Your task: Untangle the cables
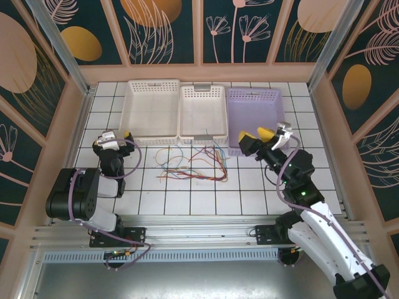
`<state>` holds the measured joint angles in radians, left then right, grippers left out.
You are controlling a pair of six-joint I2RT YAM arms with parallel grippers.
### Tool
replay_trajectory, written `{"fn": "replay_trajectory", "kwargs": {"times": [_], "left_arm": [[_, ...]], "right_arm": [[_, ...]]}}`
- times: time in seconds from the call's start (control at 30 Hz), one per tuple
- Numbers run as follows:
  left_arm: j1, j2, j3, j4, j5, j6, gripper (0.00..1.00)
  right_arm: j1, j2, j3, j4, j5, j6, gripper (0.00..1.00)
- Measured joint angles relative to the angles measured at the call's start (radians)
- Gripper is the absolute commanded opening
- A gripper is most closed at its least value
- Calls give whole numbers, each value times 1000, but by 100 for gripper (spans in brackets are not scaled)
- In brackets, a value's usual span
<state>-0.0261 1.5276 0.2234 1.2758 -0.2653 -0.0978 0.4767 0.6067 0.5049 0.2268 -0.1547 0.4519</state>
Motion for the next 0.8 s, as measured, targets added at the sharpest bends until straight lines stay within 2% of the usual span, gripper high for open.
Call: {"fn": "replay_trajectory", "kwargs": {"times": [0.27, 0.43, 0.6, 0.8], "left_arm": [[0, 0, 0, 0, 0, 0, 99], [0, 0, 0, 0, 0, 0, 99], [0, 0, 0, 0, 0, 0, 99], [0, 0, 0, 0, 0, 0, 99]], "right_arm": [[232, 259, 99, -108, 209, -43, 99], [330, 307, 106, -126, 314, -58, 99], [365, 370, 106, -98, 355, -57, 99], [377, 537, 146, -135, 392, -48, 99]]}}
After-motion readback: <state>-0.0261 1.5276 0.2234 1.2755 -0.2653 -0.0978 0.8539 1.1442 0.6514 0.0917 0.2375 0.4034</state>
